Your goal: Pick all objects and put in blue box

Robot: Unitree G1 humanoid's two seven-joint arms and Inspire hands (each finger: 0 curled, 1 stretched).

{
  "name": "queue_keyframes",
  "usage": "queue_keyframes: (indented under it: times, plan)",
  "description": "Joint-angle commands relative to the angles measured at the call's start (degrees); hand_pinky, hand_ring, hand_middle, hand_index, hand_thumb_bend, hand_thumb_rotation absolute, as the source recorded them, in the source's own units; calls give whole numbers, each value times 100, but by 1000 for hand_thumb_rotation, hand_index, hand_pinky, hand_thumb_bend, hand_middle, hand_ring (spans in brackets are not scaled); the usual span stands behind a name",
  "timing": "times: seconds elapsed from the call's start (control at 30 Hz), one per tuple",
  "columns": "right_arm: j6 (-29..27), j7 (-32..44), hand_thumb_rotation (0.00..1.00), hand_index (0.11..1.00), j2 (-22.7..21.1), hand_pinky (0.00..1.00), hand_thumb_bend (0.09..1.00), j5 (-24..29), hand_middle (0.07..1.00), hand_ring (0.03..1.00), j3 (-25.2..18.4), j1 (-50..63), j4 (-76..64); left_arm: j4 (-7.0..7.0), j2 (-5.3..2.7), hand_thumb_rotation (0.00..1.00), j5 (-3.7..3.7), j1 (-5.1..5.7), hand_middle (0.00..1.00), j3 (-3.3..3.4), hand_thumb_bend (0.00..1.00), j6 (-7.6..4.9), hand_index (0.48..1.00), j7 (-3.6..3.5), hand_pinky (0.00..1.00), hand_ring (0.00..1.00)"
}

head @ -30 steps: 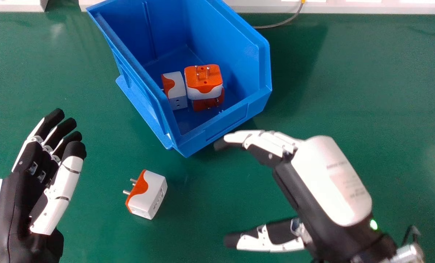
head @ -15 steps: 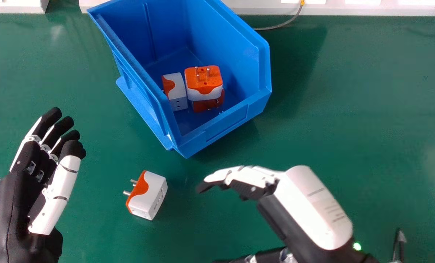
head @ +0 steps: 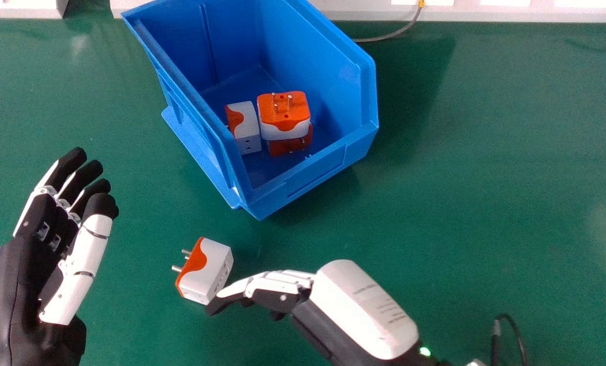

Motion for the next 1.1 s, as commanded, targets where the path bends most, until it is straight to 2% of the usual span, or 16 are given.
queue_keyframes:
  times: [0.0,0.13,0.23,0.3,0.43,0.57,0.63,0.87,0.93,1.0,1.07]
  plan:
    - [-100,-34,485,717,175,572,305,158,761,722,113,-157,117,-147,17,459,-52,33,864,69,501,-22,859,22,800,850]
    - [-73,-188,623,766,379,607,352,51,815,771,208,-285,327,-127,42,450,-61,56,859,84,503,-57,859,4,793,845]
    - [50,-268,643,784,487,621,375,-92,833,786,240,-262,335,-135,49,449,-56,87,860,97,503,-73,860,2,793,845]
    - [166,-338,674,829,546,651,422,-224,874,824,266,-216,318,-152,33,446,-66,107,858,104,505,-40,859,22,792,842]
    - [291,-627,693,864,683,676,466,-494,905,856,339,-114,325,-130,37,443,-111,128,857,114,509,-57,858,-11,792,841]
    - [387,-1078,698,882,815,691,488,-862,920,871,407,-53,388,-207,20,441,-51,171,857,99,512,-5,857,40,793,841]
    - [471,-1221,705,898,869,705,510,-1005,933,884,442,-22,401,-231,21,441,-52,188,856,92,516,2,856,44,791,840]
    - [759,-1542,722,943,970,752,578,-1334,968,916,594,68,511,-318,-7,436,-112,233,857,69,512,84,858,60,796,842]
    - [855,-1552,722,943,992,752,578,-1381,968,916,637,91,523,-295,-7,436,-120,226,857,75,512,64,858,45,796,842]
    - [946,-1557,699,950,1016,766,593,-1431,973,923,677,100,537,-283,1,435,-106,222,856,80,515,54,858,42,796,842]
    - [1032,-1557,688,953,1031,771,599,-1485,974,925,717,81,569,-325,4,436,-70,239,856,74,517,93,858,68,795,842]
